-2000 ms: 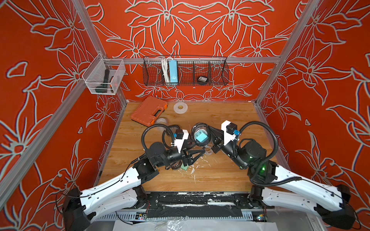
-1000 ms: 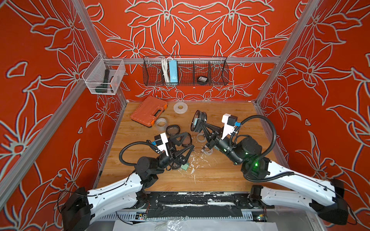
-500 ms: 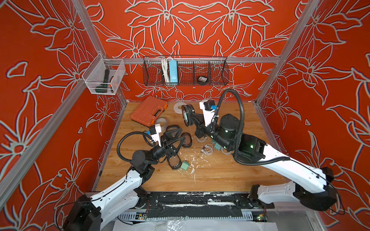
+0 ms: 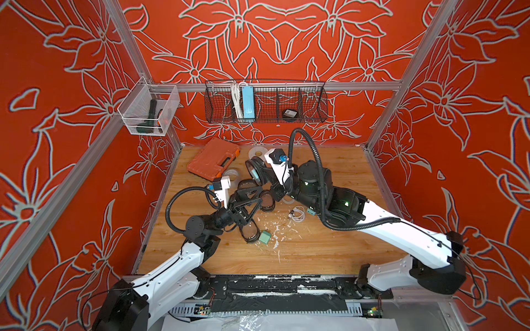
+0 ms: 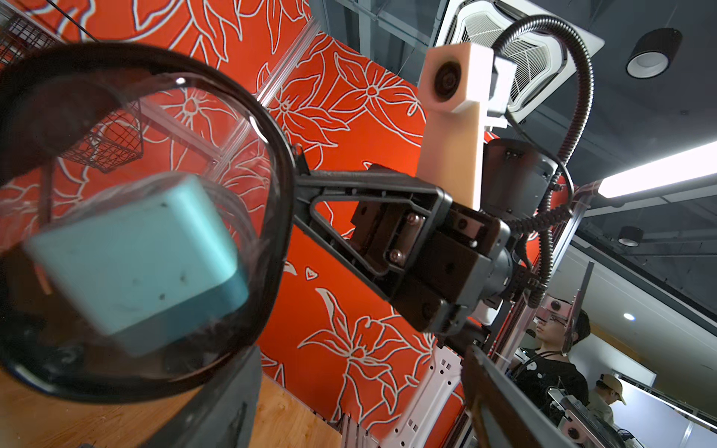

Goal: Pack away charging kits
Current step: Zip the zipper on the storage bag.

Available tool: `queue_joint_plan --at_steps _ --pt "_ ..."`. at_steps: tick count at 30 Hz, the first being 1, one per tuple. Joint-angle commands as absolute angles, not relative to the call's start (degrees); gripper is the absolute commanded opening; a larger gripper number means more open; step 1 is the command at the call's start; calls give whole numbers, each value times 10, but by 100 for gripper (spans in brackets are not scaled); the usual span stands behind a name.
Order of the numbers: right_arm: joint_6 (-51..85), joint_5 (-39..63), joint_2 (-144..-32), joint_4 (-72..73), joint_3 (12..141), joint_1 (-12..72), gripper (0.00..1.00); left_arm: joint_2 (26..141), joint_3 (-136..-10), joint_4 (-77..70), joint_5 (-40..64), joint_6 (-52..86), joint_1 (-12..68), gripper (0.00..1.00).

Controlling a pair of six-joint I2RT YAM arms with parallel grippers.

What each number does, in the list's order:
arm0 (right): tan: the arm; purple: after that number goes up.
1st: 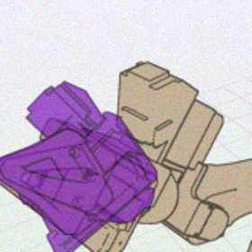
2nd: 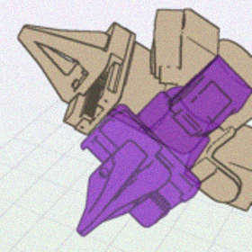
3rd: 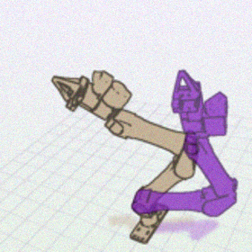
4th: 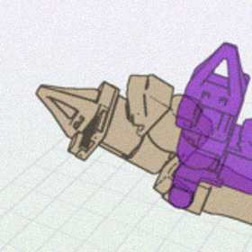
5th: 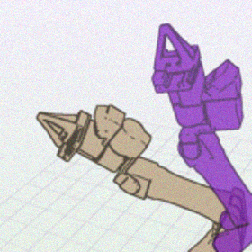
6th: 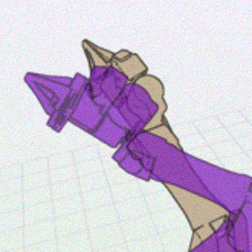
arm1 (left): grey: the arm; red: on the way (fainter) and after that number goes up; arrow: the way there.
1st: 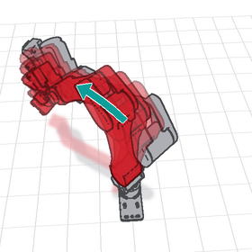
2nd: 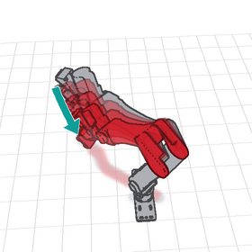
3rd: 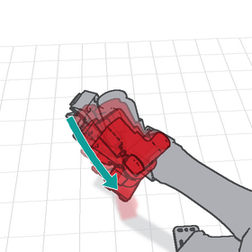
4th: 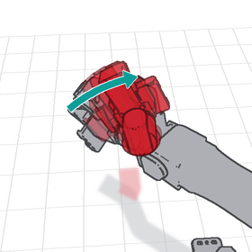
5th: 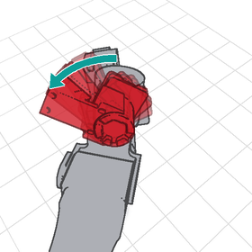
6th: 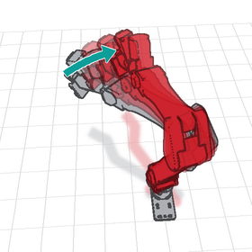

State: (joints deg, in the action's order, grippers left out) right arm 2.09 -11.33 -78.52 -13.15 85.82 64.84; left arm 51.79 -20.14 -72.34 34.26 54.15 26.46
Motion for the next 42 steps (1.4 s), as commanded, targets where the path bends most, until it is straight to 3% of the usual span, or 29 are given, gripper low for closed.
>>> queue_joint_plan --at_steps 1,25,31,36,42 --pt "-18 -83 -763 -93 867 670 0 523 -200 -785 362 571 258 78" --pt "71 -12 -725 34 776 696 0 474 -170 -827 333 586 257 82" --pt "87 -39 -711 78 740 696 0 450 -153 -831 302 577 257 81" --pt "94 -57 -691 94 710 696 0 434 -164 -804 303 565 258 71" --pt "99 -55 -667 122 670 696 0 446 -172 -822 306 584 258 67"
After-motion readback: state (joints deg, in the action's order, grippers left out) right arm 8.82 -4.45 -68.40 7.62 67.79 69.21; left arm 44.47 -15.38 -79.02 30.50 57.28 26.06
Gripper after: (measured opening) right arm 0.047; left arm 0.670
